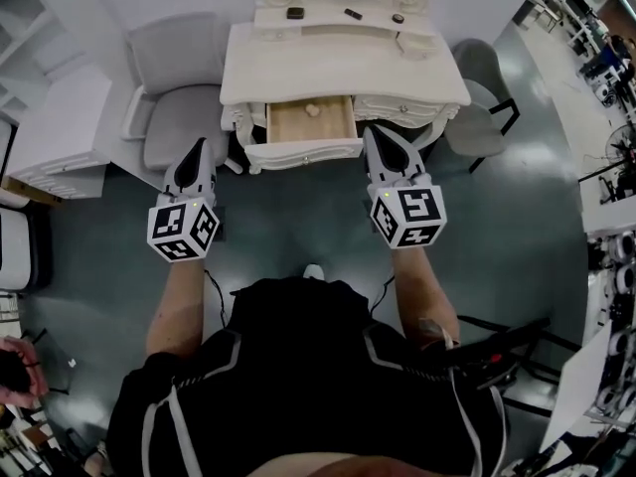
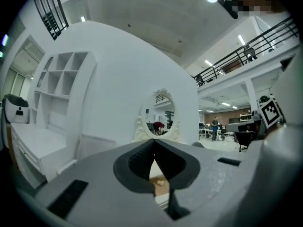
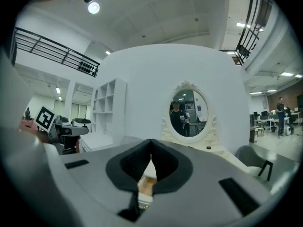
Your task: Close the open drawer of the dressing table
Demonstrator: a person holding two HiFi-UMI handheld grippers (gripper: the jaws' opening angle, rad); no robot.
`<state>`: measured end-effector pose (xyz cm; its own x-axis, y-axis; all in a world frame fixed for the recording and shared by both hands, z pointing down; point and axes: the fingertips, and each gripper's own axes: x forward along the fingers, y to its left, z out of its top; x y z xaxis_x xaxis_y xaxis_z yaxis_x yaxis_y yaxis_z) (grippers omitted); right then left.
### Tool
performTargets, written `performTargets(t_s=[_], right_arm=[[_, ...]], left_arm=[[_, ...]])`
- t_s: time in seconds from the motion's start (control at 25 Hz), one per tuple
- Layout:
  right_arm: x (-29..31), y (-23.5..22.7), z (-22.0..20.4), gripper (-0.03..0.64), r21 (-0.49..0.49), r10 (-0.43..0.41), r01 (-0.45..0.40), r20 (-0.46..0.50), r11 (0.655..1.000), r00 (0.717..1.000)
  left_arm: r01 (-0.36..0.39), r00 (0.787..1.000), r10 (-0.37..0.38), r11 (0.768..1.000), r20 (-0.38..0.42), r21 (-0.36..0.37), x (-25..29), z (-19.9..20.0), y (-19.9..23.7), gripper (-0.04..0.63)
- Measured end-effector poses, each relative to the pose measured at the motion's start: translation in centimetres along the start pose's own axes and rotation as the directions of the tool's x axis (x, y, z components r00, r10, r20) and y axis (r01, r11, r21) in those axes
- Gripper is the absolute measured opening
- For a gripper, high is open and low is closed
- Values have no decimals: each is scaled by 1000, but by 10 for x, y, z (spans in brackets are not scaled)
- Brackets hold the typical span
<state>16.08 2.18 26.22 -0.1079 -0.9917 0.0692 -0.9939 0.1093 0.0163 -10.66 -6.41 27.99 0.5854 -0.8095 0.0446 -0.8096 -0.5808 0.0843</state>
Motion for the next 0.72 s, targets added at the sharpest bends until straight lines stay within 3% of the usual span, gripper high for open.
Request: performTargets(t_s=[0.28, 0.72], right_arm=[[30, -13, -5, 6, 11, 18, -18, -5, 1000, 1000], [104, -1, -53, 70, 16, -53, 55, -105, 998, 993]], left_arm=[[27, 999, -26, 999, -38, 42, 32, -6, -5, 5], [127, 985, -123, 991, -124, 28, 102, -43, 53, 5]])
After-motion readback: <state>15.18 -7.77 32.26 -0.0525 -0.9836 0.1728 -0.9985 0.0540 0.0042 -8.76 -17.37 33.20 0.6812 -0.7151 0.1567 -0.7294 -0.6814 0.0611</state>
